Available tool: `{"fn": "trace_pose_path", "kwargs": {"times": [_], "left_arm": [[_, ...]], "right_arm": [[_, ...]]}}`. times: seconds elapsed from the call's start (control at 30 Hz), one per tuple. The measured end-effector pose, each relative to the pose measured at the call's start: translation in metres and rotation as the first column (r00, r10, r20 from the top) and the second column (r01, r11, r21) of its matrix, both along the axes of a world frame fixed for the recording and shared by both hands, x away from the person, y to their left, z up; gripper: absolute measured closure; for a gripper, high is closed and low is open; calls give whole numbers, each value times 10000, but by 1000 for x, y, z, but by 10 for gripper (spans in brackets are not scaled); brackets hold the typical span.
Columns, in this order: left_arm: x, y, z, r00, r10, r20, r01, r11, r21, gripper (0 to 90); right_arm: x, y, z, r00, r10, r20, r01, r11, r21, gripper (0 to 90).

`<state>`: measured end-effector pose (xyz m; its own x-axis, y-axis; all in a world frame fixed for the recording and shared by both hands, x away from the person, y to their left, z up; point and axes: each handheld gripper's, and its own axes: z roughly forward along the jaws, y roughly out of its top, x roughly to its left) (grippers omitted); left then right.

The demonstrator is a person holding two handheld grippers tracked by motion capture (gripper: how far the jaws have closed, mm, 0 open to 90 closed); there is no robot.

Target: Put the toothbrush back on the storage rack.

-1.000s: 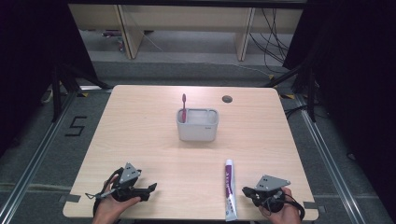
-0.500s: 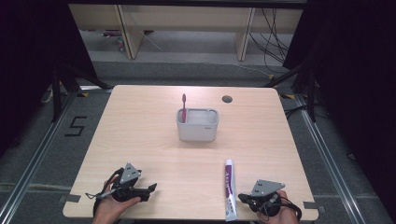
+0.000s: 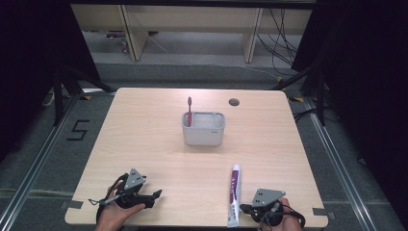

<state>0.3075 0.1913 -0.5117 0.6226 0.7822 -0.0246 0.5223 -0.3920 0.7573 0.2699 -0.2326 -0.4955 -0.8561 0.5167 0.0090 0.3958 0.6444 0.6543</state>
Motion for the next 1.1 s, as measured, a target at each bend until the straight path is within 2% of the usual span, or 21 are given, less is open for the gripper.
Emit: {"fn": "trace_pose_path", "kwargs": {"times": [0.07, 0.1, 0.27, 0.33, 0.47, 0.5, 0.53, 0.6, 0.67, 0.7, 0.73, 0.8, 0.87, 0.9, 0.97, 1.03, 1.07, 1.1], "left_arm": [[0, 0, 0, 10000, -52, -48, 52, 10000, 34, 218], [0, 0, 0, 10000, -23, -46, 23, 10000, 21, 219], [0, 0, 1, 10000, -36, -41, 36, 10000, 52, 220], [0, 0, 1, 10000, -17, -43, 17, 10000, 41, 220], [0, 0, 1, 10000, -8, -54, 9, 10000, 31, 220], [0, 0, 1, 10000, -31, -61, 31, 10000, 19, 221], [0, -1, 0, 10000, -13, -62, 13, 10000, 6, 221], [0, 0, 0, 9999, -68, -115, 69, 9999, 79, 221], [0, 0, 0, 9999, -49, -93, 50, 10000, 14, 222], [1, 1, 0, 10000, -8, -47, 8, 9999, 110, 222], [1, 1, 0, 10000, 8, -50, -8, 10000, 49, 222], [0, 2, 1, 10000, 0, -84, 1, 9999, 108, 222], [0, 2, 0, 9999, 68, -88, -68, 10000, -43, 222], [0, 3, 0, 9999, 53, -118, -54, 10000, -68, 222], [-1, 5, -1, 9999, 125, -106, -127, 9998, -137, 222], [-3, 8, 1, 9998, 148, -147, -150, 9998, -145, 223], [-4, 9, 1, 9996, 250, -115, -252, 9994, -217, 223], [-4, 11, 1, 9996, 258, -65, -259, 9995, -184, 223]], "right_arm": [[1, 4, -1, 9995, 210, 232, -210, 9998, 9, 900], [1, 5, 0, 9992, 367, 159, -366, 9993, -60, 900], [0, 11, 2, 9995, 310, 77, -310, 9995, -29, 900], [2, 15, 2, 9985, 528, 176, -526, 9986, -80, 900], [6, 23, 2, 9988, 453, 179, -453, 9990, 12, 900], [9, 26, 2, 9973, 656, 339, -655, 9978, -21, 895], [9, 27, 3, 9984, 540, 189, -538, 9985, -96, 894], [10, 31, 3, 9977, 669, 102, -669, 9978, -15, 894], [15, 38, 2, 9955, 916, 258, -914, 9958, -72, 894], [15, 41, 2, 9961, 860, 179, -859, 9963, -73, 894], [18, 44, 1, 9939, 1081, 225, -1079, 9941, -109, 894], [21, 50, 1, 9930, 1169, 180, -1165, 9930, -220, 894], [22, 56, 0, 9945, 1035, 162, -1030, 9944, -251, 892], [24, 59, 0, 9920, 1259, 110, -1256, 9917, -268, 892], [27, 64, 0, 9909, 1327, 207, -1321, 9909, -269, 889], [28, 70, 1, 9919, 1266, 109, -1262, 9915, -304, 886], [31, 73, 0, 9896, 1419, 216, -1412, 9895, -318, 884], [32, 75, 0, 9914, 1293, 183, -1287, 9912, -317, 883]]}}
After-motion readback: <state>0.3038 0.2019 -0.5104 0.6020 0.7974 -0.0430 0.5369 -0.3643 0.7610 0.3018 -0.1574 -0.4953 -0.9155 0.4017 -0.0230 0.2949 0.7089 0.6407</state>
